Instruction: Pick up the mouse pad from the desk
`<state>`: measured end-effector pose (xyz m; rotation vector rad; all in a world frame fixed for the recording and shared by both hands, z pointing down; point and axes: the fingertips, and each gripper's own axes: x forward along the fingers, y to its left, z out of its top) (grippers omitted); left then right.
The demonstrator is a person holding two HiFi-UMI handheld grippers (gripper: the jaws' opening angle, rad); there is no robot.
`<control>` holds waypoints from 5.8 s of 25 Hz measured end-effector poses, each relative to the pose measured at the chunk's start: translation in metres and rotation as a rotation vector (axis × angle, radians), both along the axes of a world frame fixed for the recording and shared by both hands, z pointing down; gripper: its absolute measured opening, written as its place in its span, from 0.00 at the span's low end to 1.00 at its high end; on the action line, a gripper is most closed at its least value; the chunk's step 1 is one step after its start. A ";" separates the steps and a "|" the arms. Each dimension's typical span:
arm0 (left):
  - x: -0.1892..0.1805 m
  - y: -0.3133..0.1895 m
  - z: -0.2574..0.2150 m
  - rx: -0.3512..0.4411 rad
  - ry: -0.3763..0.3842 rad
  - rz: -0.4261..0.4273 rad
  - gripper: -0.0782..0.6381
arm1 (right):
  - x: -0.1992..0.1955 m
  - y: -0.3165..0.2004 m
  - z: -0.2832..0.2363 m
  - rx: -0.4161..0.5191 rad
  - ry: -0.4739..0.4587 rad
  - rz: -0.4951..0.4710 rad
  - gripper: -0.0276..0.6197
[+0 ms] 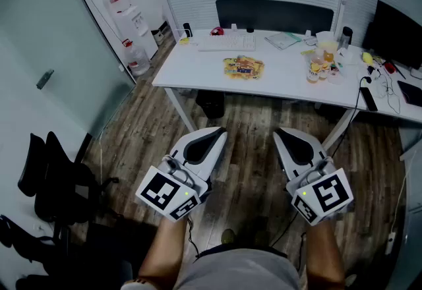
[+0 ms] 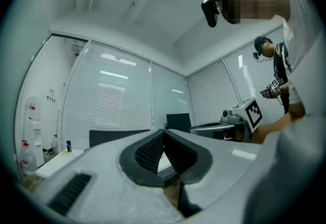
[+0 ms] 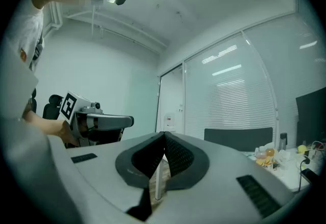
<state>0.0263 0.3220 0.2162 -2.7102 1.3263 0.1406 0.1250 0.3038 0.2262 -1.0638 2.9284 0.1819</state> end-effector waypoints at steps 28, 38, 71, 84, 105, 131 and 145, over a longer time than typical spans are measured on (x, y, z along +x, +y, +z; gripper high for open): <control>-0.071 -0.010 0.016 0.006 0.022 0.015 0.13 | -0.057 -0.009 0.013 -0.021 -0.022 0.035 0.06; -0.106 -0.002 0.027 0.009 0.045 0.018 0.13 | -0.087 0.000 0.028 -0.040 0.017 0.052 0.06; -0.113 -0.150 0.052 -0.049 -0.015 -0.043 0.13 | -0.080 -0.150 0.053 -0.058 0.007 0.030 0.06; -0.094 -0.305 0.063 -0.092 -0.040 -0.097 0.13 | -0.049 -0.305 0.064 -0.090 0.041 0.012 0.06; -0.080 -0.419 0.088 -0.168 -0.099 -0.149 0.13 | -0.029 -0.419 0.086 -0.141 0.077 0.019 0.06; -0.140 -0.562 0.160 -0.338 -0.187 0.042 0.13 | -0.086 -0.534 0.147 -0.315 0.200 0.222 0.06; -0.148 -0.598 0.230 -0.508 -0.267 0.191 0.34 | -0.096 -0.552 0.205 -0.475 0.284 0.320 0.13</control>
